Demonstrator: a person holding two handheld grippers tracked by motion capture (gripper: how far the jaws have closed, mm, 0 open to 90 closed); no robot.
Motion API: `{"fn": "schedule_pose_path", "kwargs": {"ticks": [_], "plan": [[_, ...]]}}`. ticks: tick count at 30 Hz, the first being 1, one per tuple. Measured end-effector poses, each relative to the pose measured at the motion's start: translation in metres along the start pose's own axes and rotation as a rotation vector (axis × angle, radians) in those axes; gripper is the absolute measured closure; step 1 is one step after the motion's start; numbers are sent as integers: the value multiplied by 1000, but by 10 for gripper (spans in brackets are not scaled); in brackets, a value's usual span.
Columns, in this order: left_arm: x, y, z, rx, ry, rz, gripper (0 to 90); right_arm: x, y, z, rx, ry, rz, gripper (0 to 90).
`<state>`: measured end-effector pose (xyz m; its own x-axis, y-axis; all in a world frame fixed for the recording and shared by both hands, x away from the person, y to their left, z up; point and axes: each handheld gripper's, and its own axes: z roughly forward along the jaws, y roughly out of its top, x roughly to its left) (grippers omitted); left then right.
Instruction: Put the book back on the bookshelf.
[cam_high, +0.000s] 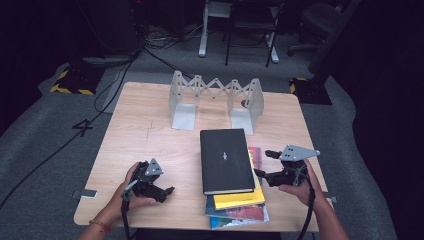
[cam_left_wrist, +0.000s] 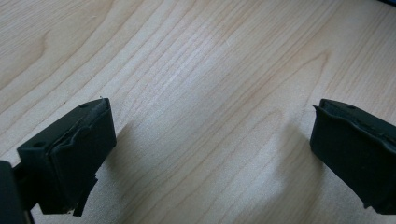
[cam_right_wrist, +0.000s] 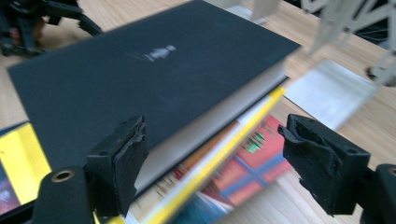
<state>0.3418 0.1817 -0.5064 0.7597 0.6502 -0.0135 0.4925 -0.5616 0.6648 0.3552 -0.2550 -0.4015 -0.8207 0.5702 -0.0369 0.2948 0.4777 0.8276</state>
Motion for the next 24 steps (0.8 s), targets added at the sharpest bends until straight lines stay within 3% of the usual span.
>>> {"fn": "schedule_pose_path", "kwargs": {"ticks": [7, 16, 24], "plan": [[-3, 4, 3, 0, -5, 6, 7, 12, 10, 13, 12, 44, -23, 220], [-10, 18, 16, 0, -30, 32, 11, 15, 10, 20, 33, 67, -18, 216], [-11, 34, 27, -25, -24, 15, 119, 11, 6, 30, 49, 92, 52, 178]]}}
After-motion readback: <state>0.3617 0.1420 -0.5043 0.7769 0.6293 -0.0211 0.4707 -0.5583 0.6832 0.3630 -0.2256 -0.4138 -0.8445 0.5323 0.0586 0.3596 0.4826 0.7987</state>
